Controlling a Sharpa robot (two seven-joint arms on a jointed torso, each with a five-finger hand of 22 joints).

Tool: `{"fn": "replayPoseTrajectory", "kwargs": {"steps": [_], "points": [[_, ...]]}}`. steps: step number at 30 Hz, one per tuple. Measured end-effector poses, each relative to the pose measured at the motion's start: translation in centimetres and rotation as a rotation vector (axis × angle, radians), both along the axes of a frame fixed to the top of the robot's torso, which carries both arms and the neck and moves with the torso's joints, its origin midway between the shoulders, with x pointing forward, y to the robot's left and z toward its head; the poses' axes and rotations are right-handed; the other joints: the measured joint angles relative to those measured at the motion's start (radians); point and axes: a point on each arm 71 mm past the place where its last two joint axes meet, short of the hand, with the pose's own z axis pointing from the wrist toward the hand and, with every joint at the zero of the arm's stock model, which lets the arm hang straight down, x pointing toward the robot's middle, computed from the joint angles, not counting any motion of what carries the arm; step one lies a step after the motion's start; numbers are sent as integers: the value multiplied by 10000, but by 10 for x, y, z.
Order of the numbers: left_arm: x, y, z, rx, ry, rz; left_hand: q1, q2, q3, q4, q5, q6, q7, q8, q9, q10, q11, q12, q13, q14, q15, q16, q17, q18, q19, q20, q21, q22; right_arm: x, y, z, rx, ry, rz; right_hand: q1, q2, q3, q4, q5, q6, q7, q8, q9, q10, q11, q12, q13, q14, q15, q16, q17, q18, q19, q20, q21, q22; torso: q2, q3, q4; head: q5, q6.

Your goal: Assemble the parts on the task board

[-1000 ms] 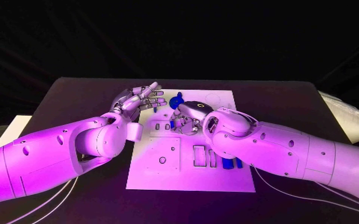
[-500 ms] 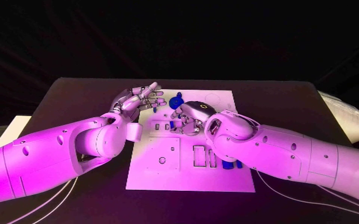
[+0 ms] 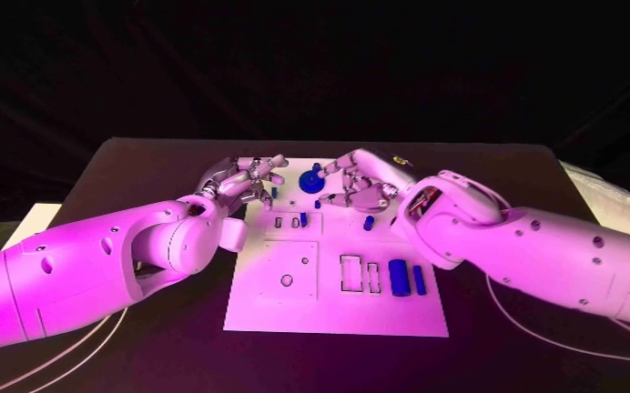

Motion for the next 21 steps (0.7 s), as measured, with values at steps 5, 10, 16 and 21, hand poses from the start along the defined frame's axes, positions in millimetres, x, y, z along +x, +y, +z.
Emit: {"fn": "replayPoseTrajectory", "kwargs": {"steps": [5,10,16,21], "points": [[7,2,5,2124,602,-939,-870,77,-432,551,-108,142,-203,694,466,-544,-182,3828,3576,-2,-2,1583,487,-204,-11,-97,2391,2629,9,-40,24,712,590,-243,400,266,187,-187,160,155,-44,116,36,2,0,38,12,0,0,-56,-1,0,0,0,-1,-67,-154,35,-35,55,-66],[16,-2,13,4595,1179,-1978,-1719,126,-1345,1446,-128,264,-407,1533,1117,-606,-344,5863,5695,-1,-186,1986,487,-359,-26,-141,3570,4075,17,-75,34,1352,1214,-814,507,329,281,-280,351,173,-26,116,36,11,9,40,17,0,0,-60,-1,0,0,0,-38,-68,-309,70,-110,110,-129],[23,-9,15,7500,1763,-2885,-1304,408,-1894,1489,-128,-45,-697,2912,2499,-145,-570,7304,7367,-2,-358,2061,486,-589,537,-375,4925,5982,20,-92,34,1832,1784,-1123,522,314,280,-280,351,173,-26,116,35,10,9,39,17,0,0,-96,-1,0,0,0,-38,-80,-451,117,-170,186,-198],[29,-20,15,9101,1964,-3384,-1451,573,-2361,1527,-128,-515,-707,3582,3347,-238,-662,7255,7358,-2,-430,2061,485,-588,749,-417,5171,6411,22,-96,32,1951,2022,-1199,522,314,281,-280,350,172,-26,116,35,10,10,39,5,0,0,-151,-2,0,1,0,-38,-129,-518,146,-187,204,-233]]}}
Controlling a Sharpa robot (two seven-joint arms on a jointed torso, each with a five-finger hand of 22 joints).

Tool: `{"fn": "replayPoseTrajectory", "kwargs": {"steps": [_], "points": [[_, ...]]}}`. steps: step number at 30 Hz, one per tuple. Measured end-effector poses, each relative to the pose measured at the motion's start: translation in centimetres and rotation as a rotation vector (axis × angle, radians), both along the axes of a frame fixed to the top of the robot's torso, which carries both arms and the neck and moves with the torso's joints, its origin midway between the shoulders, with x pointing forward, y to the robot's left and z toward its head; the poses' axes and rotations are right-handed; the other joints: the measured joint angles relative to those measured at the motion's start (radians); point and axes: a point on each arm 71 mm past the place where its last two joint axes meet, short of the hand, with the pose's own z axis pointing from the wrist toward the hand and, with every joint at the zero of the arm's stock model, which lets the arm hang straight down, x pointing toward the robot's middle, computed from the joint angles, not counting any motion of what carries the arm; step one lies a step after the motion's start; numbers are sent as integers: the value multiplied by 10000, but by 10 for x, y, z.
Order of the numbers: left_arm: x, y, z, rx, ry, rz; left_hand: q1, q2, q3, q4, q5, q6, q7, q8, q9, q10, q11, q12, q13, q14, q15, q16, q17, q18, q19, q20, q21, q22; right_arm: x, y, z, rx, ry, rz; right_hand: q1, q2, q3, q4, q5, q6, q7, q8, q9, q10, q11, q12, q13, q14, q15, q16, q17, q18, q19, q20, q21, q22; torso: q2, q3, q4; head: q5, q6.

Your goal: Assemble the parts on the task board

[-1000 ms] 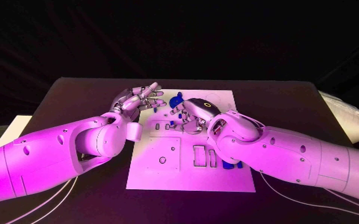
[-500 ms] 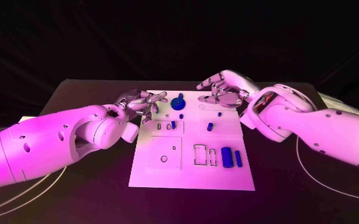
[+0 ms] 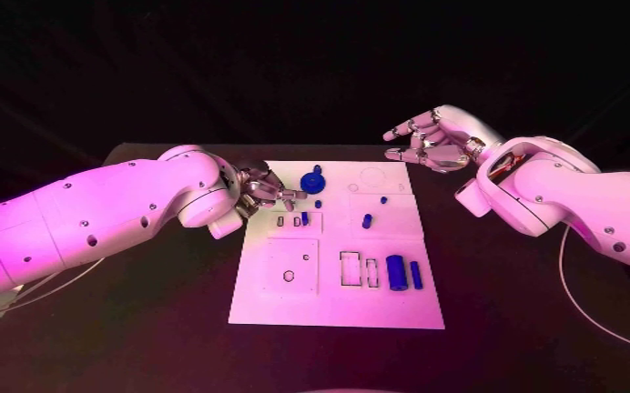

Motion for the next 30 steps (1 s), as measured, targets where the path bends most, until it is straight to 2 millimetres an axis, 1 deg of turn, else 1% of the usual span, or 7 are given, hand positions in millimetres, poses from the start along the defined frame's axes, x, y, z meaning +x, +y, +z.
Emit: {"fn": "replayPoseTrajectory", "kwargs": {"steps": [2,4,12,15,18,24,30], "points": [[3,-7,-1,658,13,-272,-73,73,-144,1,0,-96,-52,162,227,0,0,0,14,0,0,0,0,-1,0,0,0,34,1,-1,-1,23,93,-27,0,0,0,0,0,0,0,0,0,0,0,0,-1,0,0,-2,0,1,0,0,0,0,-26,7,0,1,-15],[7,-10,-1,1149,-8,-443,-87,87,-282,1,0,-152,-86,328,449,0,0,3,104,0,1,0,0,-153,0,0,52,128,1,-2,-2,39,155,-36,0,0,0,0,34,0,0,0,-1,0,0,0,-10,0,0,-2,0,0,0,0,-46,-20,-45,14,0,2,-40],[20,-19,-1,2501,-87,-801,-227,227,-788,18,0,-332,-123,763,1090,147,-70,298,456,-2,-67,0,-1,-154,-1,0,284,300,4,-3,-5,42,339,-45,0,0,1,0,42,0,0,0,-1,0,1,0,-35,0,0,-42,0,0,-36,-37,-47,-70,-81,33,-5,44,-103],[23,-24,-2,2774,-63,-929,-288,270,-912,30,0,-394,-134,814,1230,147,-70,356,527,-2,-67,0,-2,-153,35,-35,348,300,4,-2,-5,33,389,-23,0,0,28,-28,101,31,-31,0,-1,0,1,0,-65,0,0,-44,0,-1,-36,-36,-88,-116,-81,35,-5,44,-123],[27,-28,-2,3012,-10,-1043,-376,267,-1036,19,0,-440,-158,887,1340,181,-105,398,578,-2,-67,0,-2,-153,35,-36,390,299,5,-1,-6,17,435,6,0,0,28,-28,316,31,-32,0,-2,0,1,-52,-121,0,0,-98,0,0,-36,-36,-157,-166,-74,34,-3,44,-134],[31,-34,-5,3362,122,-1233,-374,264,-1088,19,0,-441,-158,915,1429,181,-105,408,593,-2,-67,0,-3,-154,35,-36,400,299,5,0,-7,-18,513,58,0,0,56,-56,330,31,-32,0,-2,-15,-13,-109,-161,0,0,-98,8,0,-36,-36,-157,-221,-58,21,-5,63,-171],[33,-39,-7,3571,224,-1380,-374,264,-1088,19,0,-476,-124,930,1458,180,-104,408,602,-2,-67,0,-3,-153,35,-35,400,298,5,1,-8,-61,569,86,0,0,56,-56,330,31,-32,0,-3,-31,-29,-109,-190,0,0,-157,8,-1,-108,-36,-157,-251,-51,19,-5,28,-189]]}}
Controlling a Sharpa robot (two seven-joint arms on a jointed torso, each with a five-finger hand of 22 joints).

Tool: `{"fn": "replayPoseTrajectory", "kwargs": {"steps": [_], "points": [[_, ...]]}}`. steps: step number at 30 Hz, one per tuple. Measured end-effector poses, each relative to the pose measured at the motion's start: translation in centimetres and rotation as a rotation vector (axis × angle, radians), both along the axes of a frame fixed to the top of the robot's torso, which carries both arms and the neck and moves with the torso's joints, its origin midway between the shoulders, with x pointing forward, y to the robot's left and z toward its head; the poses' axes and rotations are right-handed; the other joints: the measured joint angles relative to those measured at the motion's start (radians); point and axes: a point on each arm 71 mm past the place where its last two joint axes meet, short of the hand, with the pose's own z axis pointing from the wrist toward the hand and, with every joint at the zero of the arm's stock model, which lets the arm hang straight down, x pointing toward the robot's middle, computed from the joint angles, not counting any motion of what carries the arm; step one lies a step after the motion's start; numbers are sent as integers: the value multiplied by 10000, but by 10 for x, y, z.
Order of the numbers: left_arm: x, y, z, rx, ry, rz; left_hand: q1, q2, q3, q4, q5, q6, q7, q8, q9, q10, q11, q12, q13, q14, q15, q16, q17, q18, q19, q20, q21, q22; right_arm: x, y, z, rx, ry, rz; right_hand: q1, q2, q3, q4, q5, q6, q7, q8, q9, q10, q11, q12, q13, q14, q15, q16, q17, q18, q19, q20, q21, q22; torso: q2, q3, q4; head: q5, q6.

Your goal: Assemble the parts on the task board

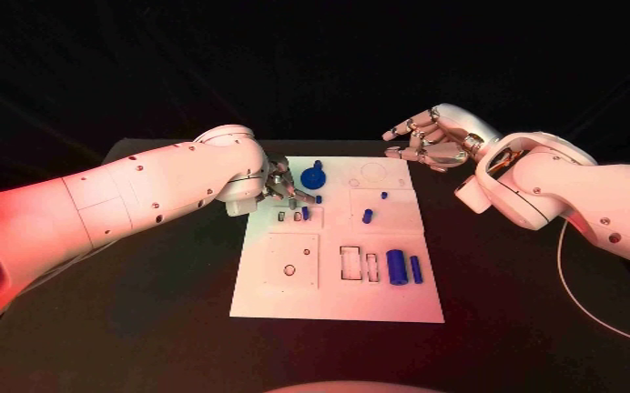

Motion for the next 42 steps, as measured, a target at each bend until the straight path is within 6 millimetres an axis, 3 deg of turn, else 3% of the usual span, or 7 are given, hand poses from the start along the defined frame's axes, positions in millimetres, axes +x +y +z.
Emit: {"fn": "replayPoseTrajectory", "kwargs": {"steps": [28,30,42], "points": [[2,-13,-4,322,341,-424,68,145,-110,-57,0,-107,-36,78,208,0,0,37,54,0,1,0,-3,1,-1,1,38,-3,1,5,-2,-110,151,164,0,0,-1,1,39,0,0,0,-1,1,1,-57,-29,0,0,0,-3,0,1,0,-42,-47,5,6,15,-28,-178],[2,-14,-4,340,367,-446,68,146,-110,-57,0,-106,-36,78,227,0,0,37,54,0,1,0,-3,-146,-1,1,38,-3,1,5,-2,-116,162,175,0,0,-1,1,39,0,0,0,-1,1,2,-57,-29,0,0,0,-4,0,1,0,-41,-47,5,5,15,-32,-188],[2,-17,-5,416,487,-579,307,276,-137,-84,0,-177,-35,155,378,-1,0,84,98,-1,1,0,-4,-151,-1,1,79,-4,1,7,-3,-138,200,238,0,0,-1,1,39,-1,-1,0,-2,1,2,-57,-28,0,0,0,-5,0,1,0,-75,-63,11,5,19,-46,-236]]}}
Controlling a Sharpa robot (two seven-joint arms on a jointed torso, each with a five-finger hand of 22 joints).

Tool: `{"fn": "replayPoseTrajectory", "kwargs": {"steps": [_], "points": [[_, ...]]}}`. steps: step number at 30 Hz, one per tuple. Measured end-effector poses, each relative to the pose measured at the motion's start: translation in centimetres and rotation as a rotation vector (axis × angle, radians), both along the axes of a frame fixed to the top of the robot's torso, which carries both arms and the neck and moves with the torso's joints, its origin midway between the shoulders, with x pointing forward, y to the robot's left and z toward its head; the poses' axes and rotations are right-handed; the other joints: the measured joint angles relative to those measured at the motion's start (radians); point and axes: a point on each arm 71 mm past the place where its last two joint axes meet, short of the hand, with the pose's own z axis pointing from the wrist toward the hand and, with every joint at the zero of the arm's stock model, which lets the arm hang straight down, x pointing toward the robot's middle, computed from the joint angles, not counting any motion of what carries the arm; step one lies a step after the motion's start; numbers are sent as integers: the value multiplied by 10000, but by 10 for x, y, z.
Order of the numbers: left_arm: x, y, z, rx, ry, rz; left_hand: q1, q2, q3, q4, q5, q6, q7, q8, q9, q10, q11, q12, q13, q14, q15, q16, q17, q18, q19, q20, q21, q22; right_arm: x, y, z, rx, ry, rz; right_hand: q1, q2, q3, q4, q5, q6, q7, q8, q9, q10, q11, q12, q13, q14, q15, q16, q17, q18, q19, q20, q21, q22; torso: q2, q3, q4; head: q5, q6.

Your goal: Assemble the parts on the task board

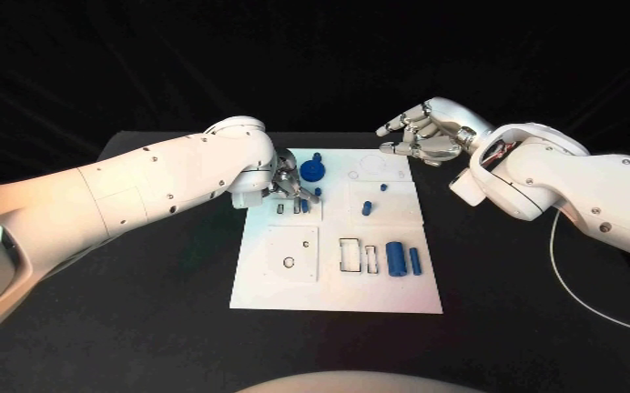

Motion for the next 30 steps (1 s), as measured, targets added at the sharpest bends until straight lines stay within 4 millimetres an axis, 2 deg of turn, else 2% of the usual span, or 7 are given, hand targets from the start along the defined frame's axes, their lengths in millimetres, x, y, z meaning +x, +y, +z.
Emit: {"fn": "replayPoseTrajectory", "kwargs": {"steps": [11,23,25,29,30], "points": [[0,-1,-1,71,95,-79,356,118,68,-68,0,-35,-35,38,159,0,0,15,24,0,0,0,8,0,0,0,0,0,0,1,-1,-19,38,37,0,0,0,0,0,37,36,0,0,3,3,0,0,0,0,0,-1,0,0,0,0,-21,6,4,2,12,-35],[1,-2,-2,96,126,-98,953,422,384,-379,0,-109,-36,38,347,-1,0,15,51,25,-25,0,7,1,0,0,0,-2,1,2,-1,-37,74,77,0,0,0,0,0,37,36,0,-1,9,9,0,0,0,0,0,-2,1,0,0,0,-20,7,10,-2,18,-68],[1,-3,-2,95,126,-99,1083,528,518,-425,0,-110,-37,38,369,15,-15,15,50,27,-27,0,7,2,0,0,0,-2,1,2,-1,-40,81,85,0,0,0,0,0,37,36,0,-1,9,9,0,0,0,0,0,-2,0,0,0,0,-20,7,10,-2,16,-70],[1,-3,-1,57,115,-85,1723,640,1057,-768,-29,-289,-100,35,404,36,-37,15,50,25,-100,0,6,3,-14,-59,-1,-2,1,2,-2,-48,99,103,0,0,0,0,0,37,36,0,-1,9,9,0,1,0,0,0,-2,1,0,0,0,-20,7,10,-1,13,-89],[1,-3,1,30,91,-80,2055,658,1444,-1000,-36,-382,-89,-81,393,-4,-76,-19,36,3,-148,0,5,3,18,-91,-1,-2,1,2,-2,-51,104,108,0,0,0,0,0,36,36,0,-1,9,10,0,1,0,0,0,-2,0,0,0,0,-20,7,11,-1,13,-92]]}}
